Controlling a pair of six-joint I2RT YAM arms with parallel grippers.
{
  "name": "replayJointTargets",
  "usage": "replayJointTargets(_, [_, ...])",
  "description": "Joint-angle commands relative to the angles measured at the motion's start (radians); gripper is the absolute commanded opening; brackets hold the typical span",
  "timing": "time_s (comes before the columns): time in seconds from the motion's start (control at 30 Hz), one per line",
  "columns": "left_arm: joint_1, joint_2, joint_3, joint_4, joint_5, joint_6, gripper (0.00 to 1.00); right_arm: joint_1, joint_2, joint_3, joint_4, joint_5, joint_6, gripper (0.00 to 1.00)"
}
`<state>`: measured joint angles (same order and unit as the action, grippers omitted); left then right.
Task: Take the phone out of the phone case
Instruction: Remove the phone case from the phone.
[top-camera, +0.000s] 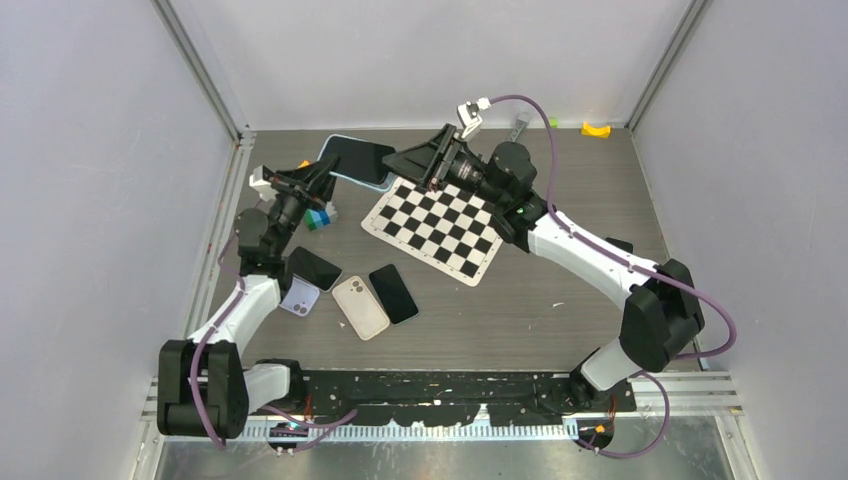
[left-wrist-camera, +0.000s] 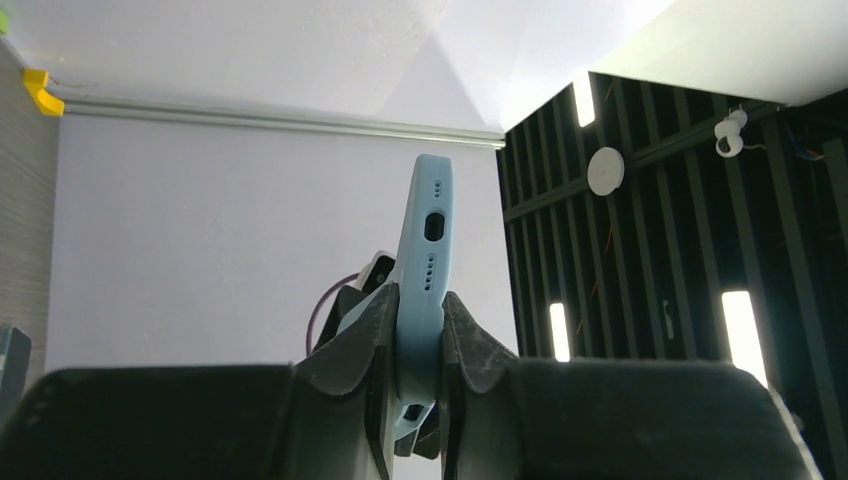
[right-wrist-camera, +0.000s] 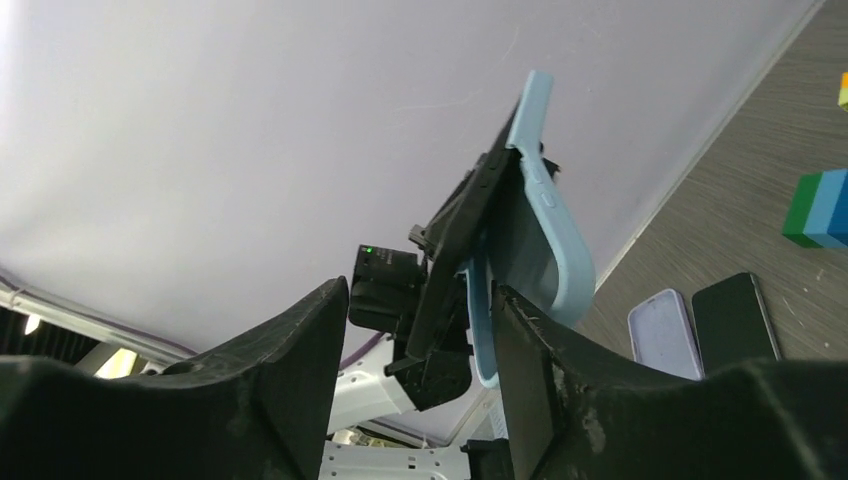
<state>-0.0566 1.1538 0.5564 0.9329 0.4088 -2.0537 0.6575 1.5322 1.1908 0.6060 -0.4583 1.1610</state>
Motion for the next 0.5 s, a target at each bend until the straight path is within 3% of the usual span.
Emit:
replayJointTargets(0.0, [-0.015, -0.022, 0.147, 0.15, 0.155, -0.069, 0.0, 0.005, 0.044, 0.08, -0.355, 0.047, -0.096, 0.62])
replayJointTargets(0.13, [-0.015, -0.018, 0.206, 0.086, 0.244, 0.023, 0.0, 0.006, 0.053, 0.129, -0.447, 0.047, -0.127, 0.64])
replayJointTargets(0.3, [-0.015, -0.044, 0.255, -0.125, 0.34, 0.194, 0.0, 0.008, 0.044, 0.113, -0.347, 0.011, -0.105, 0.62])
replayJointTargets(0.37, [-0.015, -0.049, 0.262, -0.176, 0.37, 0.24, 0.0, 0.01, 0.047, 0.119, -0.328, -0.003, -0.094, 0.56])
replayJointTargets(0.43, [-0.014, -0.052, 0.263, -0.21, 0.386, 0.271, 0.0, 0.01, 0.048, 0.122, -0.314, -0.01, -0.08, 0.41])
replayJointTargets(0.47, [-0.015, -0.052, 0.26, -0.213, 0.392, 0.28, 0.0, 0.01, 0.049, 0.124, -0.304, -0.01, -0.067, 0.28])
